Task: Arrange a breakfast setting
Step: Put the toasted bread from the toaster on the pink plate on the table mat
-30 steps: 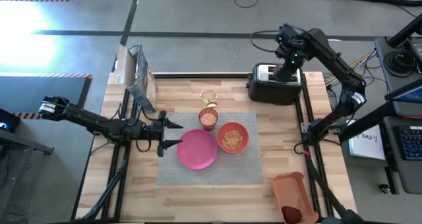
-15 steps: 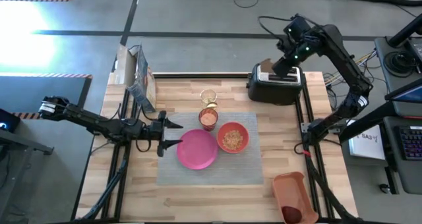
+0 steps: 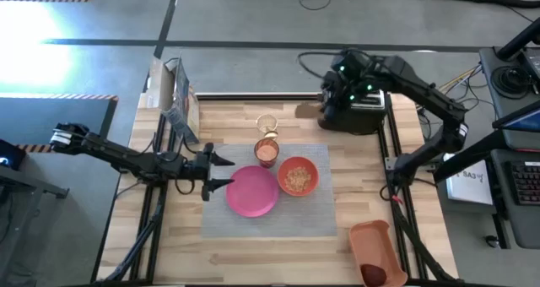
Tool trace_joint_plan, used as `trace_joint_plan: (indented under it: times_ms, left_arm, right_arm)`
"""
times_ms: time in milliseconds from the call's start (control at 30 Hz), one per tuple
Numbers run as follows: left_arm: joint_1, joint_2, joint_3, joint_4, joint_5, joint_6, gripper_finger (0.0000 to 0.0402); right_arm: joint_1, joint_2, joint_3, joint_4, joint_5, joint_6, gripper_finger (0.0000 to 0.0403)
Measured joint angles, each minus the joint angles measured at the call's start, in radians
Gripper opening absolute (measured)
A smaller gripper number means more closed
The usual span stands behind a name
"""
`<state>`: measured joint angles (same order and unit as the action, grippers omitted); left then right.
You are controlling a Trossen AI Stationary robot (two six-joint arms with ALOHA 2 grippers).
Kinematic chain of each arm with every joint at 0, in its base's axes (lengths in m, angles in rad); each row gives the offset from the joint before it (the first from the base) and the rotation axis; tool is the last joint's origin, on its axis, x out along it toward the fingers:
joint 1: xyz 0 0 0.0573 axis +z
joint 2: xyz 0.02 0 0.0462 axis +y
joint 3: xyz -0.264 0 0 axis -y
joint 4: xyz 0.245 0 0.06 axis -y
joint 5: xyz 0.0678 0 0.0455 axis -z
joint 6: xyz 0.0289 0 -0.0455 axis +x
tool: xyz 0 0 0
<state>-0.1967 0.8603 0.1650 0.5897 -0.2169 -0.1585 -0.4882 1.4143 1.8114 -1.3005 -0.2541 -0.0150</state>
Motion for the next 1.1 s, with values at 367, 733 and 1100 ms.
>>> trace_joint_plan:
  times_ms: [367, 733, 1100]
  left_arm:
    - [0.000, 0.008, 0.000, 0.014, 0.026, -0.047, 0.0262]
    - [0.000, 0.008, 0.000, 0.011, 0.132, -0.080, 0.0262]
    - [-0.003, 0.008, 0.000, 0.007, 0.264, -0.117, 0.0262]
  right_arm:
    - [0.286, 0.025, -0.074, 0.241, 0.003, 0.071, 0.0031]
    - [0.470, 0.165, -0.143, 0.405, 0.020, 0.035, 0.0031]
    - [0.515, 0.349, -0.143, 0.549, 0.018, -0.073, 0.0031]
